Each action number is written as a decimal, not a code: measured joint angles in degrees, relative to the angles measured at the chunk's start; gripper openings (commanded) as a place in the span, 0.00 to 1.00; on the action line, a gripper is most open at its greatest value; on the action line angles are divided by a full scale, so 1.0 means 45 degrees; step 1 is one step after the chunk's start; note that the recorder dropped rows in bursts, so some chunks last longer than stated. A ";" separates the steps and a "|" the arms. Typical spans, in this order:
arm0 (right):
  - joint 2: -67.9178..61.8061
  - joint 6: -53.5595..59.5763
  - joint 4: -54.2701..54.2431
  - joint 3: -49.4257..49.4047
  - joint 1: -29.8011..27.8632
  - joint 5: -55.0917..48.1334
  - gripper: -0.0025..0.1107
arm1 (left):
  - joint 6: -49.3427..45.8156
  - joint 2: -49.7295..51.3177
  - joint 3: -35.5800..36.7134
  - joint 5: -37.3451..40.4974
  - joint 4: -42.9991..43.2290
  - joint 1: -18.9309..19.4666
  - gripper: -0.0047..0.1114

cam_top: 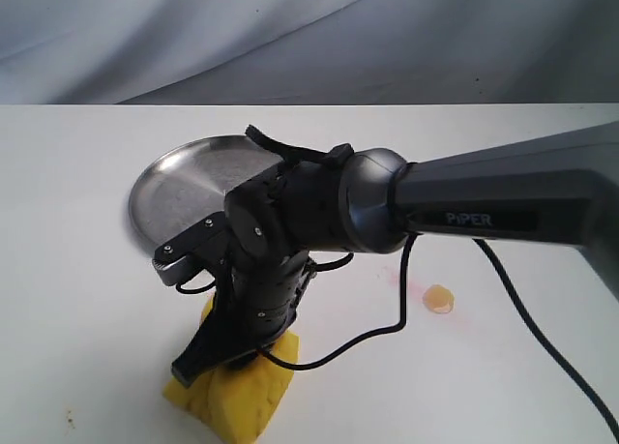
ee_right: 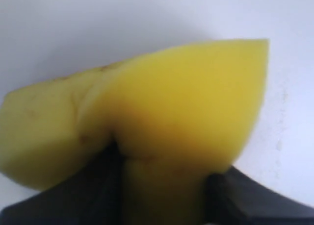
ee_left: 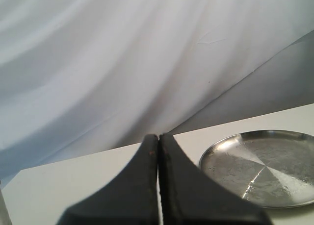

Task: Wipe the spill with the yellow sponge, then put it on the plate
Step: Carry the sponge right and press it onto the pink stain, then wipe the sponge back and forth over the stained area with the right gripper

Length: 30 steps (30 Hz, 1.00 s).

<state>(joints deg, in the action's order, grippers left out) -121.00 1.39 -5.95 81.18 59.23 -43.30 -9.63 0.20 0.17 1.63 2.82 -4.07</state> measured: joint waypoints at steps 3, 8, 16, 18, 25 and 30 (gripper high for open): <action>0.0225 -0.1306 0.1731 -0.0342 -0.0095 -0.0403 0.02 | 0.0000 0.0000 0.0000 0.0000 0.0000 0.0000 0.04; 0.0835 -0.2021 0.3470 -0.1693 -0.1407 -0.0574 0.02 | 0.0000 0.0000 0.0000 0.0000 0.0000 0.0000 0.04; 0.1238 -0.2153 0.4196 -0.2931 -0.4970 -0.0736 0.02 | 0.0000 0.0000 0.0000 0.0000 0.0000 0.0000 0.04; 0.1238 -0.2153 0.4480 -0.2964 -0.5910 -0.0815 0.02 | 0.0000 0.0000 0.0000 0.0000 0.0000 0.0000 0.04; 0.1238 -0.2153 0.5451 -0.2984 -0.8575 -0.0868 0.02 | 0.0000 0.0000 0.0000 0.0000 0.0000 0.0000 0.04; 0.1238 -0.2153 0.5583 -0.2984 -0.9810 -0.0761 0.02 | 0.0000 0.0000 0.0000 0.0000 0.0000 0.0000 0.04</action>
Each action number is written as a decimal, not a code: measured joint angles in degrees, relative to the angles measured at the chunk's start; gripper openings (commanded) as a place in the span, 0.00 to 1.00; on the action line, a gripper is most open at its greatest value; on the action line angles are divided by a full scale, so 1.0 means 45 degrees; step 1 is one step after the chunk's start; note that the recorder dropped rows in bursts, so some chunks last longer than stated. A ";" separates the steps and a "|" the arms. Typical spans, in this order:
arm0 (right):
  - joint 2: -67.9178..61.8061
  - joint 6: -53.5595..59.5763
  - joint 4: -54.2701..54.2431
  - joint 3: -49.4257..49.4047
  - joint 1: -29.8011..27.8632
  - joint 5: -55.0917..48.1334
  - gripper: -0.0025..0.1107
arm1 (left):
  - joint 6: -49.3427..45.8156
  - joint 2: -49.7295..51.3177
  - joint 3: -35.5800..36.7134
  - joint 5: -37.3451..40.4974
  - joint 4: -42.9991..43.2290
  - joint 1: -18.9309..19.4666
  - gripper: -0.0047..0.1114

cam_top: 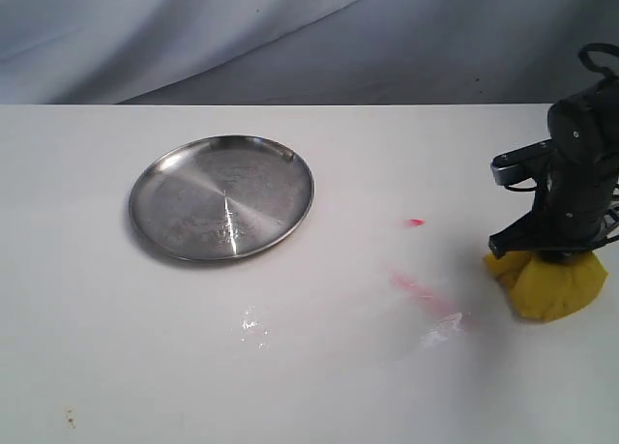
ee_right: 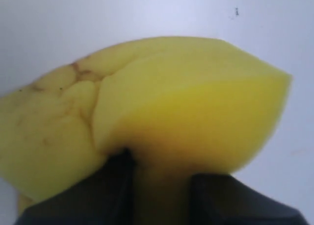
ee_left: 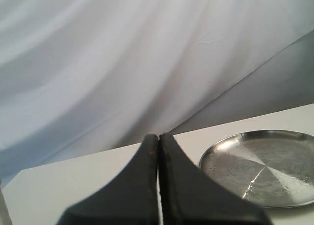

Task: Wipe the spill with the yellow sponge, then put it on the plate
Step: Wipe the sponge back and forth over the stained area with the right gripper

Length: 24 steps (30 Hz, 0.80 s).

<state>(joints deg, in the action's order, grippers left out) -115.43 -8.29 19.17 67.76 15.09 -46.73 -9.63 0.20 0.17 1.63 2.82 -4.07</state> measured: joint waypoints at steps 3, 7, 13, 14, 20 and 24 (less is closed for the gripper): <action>0.0000 0.0041 -0.0117 0.0000 -0.0097 0.0046 0.02 | 0.0000 0.0000 0.0000 0.0000 0.0000 0.0000 0.04; -0.0137 0.0889 -0.0717 0.0487 0.0340 -0.0277 0.02 | 0.0000 0.0000 0.0000 0.0000 0.0000 0.0000 0.04; -0.0653 0.1598 -0.1980 0.1812 0.2867 -0.0621 0.02 | 0.0000 0.0000 0.0000 0.0000 0.0000 0.0000 0.04; -0.0756 0.1715 -0.2348 0.2041 0.3437 -0.0621 0.02 | 0.0000 0.0000 0.0000 0.0000 0.0000 0.0000 0.04; -0.0967 0.2928 -0.4438 0.2542 0.6238 -0.0575 0.02 | 0.0000 0.0000 0.0000 0.0000 0.0000 0.0000 0.04; -0.0967 0.3250 -0.4260 0.2541 0.7662 -0.0798 0.02 | 0.0000 0.0000 0.0000 0.0000 0.0000 0.0000 0.04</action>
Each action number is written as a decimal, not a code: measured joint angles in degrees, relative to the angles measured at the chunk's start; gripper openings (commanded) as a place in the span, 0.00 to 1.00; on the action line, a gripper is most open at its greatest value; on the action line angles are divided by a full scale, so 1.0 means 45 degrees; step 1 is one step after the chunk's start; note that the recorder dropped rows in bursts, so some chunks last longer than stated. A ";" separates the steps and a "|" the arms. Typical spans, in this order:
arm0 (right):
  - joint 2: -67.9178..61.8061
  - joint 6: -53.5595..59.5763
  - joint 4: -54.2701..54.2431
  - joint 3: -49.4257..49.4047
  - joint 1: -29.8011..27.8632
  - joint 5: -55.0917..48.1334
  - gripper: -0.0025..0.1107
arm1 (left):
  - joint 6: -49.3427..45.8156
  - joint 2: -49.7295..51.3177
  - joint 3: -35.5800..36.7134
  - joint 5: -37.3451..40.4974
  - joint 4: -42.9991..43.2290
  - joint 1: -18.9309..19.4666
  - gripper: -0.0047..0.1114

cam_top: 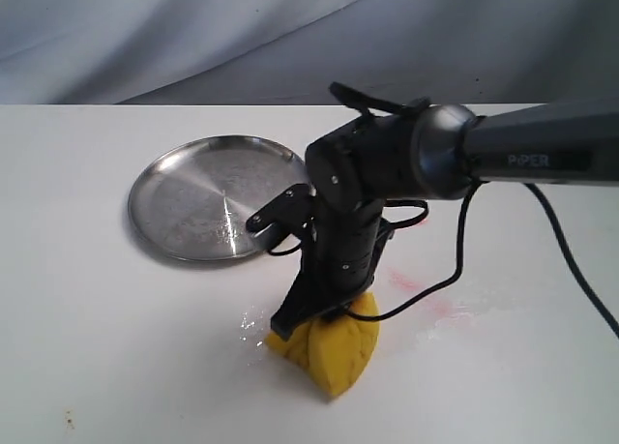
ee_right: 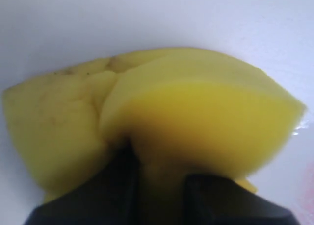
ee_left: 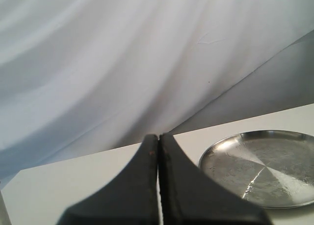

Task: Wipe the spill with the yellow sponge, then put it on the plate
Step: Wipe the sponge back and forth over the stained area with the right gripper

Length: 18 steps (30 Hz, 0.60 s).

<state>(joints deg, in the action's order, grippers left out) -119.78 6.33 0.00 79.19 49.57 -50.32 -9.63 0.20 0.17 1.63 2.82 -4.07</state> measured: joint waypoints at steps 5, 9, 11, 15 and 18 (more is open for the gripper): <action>0.0000 -0.0763 0.1283 0.0054 0.0390 -0.0311 0.02 | 0.0000 0.0000 0.0000 0.0000 0.0000 0.0000 0.04; 0.0000 -0.1507 0.1691 0.0054 -0.0176 -0.0646 0.02 | 0.0000 0.0000 0.0000 0.0000 0.0000 0.0000 0.04; -0.0008 -0.1647 0.1876 0.0054 -0.0868 -0.0816 0.02 | 0.0000 0.0000 0.0000 0.0000 0.0000 0.0000 0.04; -0.0058 -0.1757 0.2043 0.0054 -0.2696 -0.1039 0.02 | 0.0000 0.0000 0.0000 0.0000 0.0000 0.0000 0.04; -0.0058 -0.1778 0.2092 0.0054 -0.4095 -0.1189 0.02 | 0.0000 0.0000 0.0000 0.0000 0.0000 0.0000 0.04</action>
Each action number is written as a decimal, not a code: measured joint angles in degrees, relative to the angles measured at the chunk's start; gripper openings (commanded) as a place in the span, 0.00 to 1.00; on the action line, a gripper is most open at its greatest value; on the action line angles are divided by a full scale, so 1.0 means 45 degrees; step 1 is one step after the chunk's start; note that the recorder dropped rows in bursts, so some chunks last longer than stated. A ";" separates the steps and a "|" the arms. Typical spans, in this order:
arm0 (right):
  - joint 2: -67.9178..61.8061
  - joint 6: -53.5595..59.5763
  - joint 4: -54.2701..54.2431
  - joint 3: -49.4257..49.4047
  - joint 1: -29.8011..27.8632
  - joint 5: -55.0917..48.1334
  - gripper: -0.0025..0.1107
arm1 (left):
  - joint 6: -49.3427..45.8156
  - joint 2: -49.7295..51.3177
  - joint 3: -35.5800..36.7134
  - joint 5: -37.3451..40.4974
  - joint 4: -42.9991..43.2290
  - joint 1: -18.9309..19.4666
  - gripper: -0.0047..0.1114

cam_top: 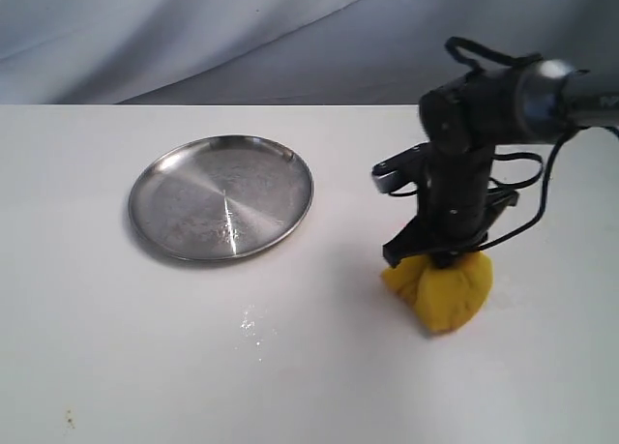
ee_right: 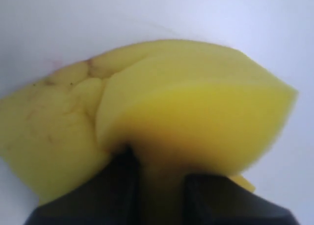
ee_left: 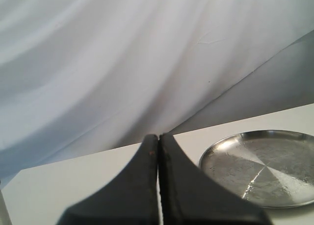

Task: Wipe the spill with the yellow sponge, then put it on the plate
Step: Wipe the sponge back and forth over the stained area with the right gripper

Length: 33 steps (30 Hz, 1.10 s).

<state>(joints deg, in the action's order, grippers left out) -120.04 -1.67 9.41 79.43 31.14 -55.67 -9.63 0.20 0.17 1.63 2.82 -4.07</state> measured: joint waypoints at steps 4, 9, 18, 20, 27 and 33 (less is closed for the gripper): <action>-0.0006 -0.0101 0.0114 0.0000 -0.1671 -0.0020 0.02 | 0.0000 0.0000 0.0000 0.0000 0.0000 0.0000 0.04; -0.0006 -0.0553 0.0167 -0.0207 -0.3750 0.0016 0.02 | 0.0000 0.0000 0.0000 0.0000 0.0000 0.0000 0.04; 0.0268 -0.0612 -0.0325 -0.1047 -0.4825 0.0343 0.02 | 0.0000 0.0000 0.0000 0.0000 0.0000 0.0000 0.04; 0.0295 -0.0449 0.0124 -0.1107 -0.4296 0.0361 0.02 | 0.0000 0.0000 0.0000 0.0000 0.0000 0.0000 0.04; 0.0295 -0.0141 0.0664 -0.1263 0.0398 -0.0105 0.02 | 0.0000 0.0000 0.0000 0.0000 0.0000 0.0000 0.04; 0.0176 0.0628 -0.0816 -0.0696 0.4267 0.0970 0.02 | 0.0000 0.0000 0.0000 0.0000 0.0000 0.0000 0.04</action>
<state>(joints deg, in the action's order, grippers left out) -119.25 1.16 5.74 76.30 50.34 -51.31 -9.63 0.20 0.17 1.63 2.82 -4.07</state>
